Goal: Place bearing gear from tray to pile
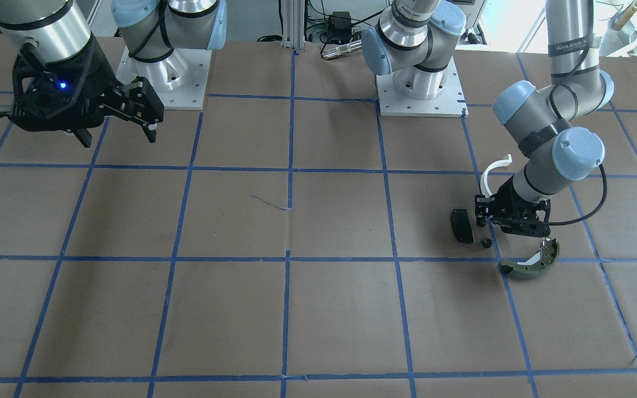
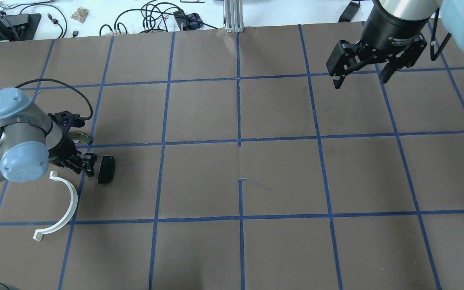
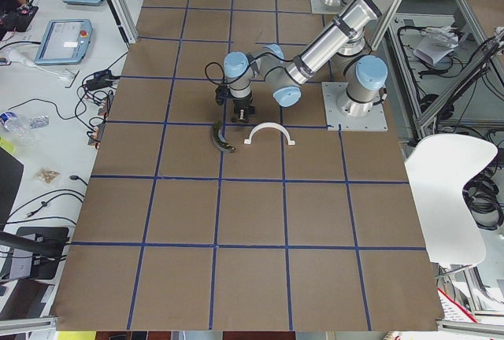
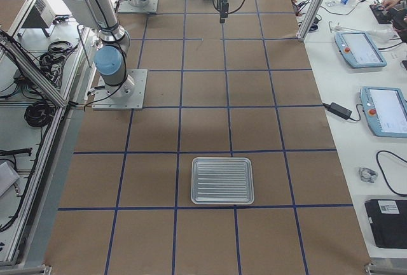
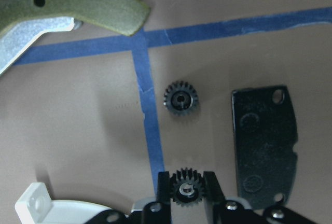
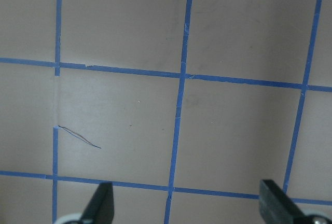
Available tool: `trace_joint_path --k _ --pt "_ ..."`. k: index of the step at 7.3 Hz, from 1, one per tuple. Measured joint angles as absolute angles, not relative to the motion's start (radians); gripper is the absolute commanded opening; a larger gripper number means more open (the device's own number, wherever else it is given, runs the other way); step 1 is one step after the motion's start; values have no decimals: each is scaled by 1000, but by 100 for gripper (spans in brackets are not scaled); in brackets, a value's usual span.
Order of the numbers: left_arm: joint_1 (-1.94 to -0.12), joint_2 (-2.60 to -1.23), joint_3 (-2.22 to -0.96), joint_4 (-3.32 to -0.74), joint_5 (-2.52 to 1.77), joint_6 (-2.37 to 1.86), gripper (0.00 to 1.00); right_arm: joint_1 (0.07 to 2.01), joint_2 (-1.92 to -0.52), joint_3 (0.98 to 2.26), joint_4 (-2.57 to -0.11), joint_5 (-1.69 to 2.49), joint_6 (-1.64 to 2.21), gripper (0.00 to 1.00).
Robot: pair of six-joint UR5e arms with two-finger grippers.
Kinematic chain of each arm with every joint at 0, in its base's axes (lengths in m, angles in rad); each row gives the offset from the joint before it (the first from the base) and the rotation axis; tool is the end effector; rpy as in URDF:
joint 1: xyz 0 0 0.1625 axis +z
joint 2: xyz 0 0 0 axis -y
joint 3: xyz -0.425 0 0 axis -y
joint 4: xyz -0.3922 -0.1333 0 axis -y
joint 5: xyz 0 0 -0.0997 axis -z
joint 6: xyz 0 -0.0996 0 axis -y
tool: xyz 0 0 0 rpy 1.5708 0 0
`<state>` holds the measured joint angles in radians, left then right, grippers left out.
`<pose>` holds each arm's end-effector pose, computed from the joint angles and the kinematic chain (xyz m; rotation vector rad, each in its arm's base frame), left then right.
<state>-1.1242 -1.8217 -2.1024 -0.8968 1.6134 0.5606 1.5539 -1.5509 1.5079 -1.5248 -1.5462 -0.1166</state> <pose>0.0874 -0.4814 0.1879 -0.1814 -3.1160 -0.1806 0.1273 -0.5019 0.5044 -0.1553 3.1130 0.0021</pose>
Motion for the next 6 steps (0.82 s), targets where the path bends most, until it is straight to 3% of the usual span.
trace_joint_path --k 3,6 --pt "-1150 -1787 -2046 -959 1611 552 100 1554 -1551 1508 -1524 -1546 -117 100" --pt "-1310 -1745 -1686 -1420 1603 355 100 1554 -1551 1508 -1524 -1546 -117 100"
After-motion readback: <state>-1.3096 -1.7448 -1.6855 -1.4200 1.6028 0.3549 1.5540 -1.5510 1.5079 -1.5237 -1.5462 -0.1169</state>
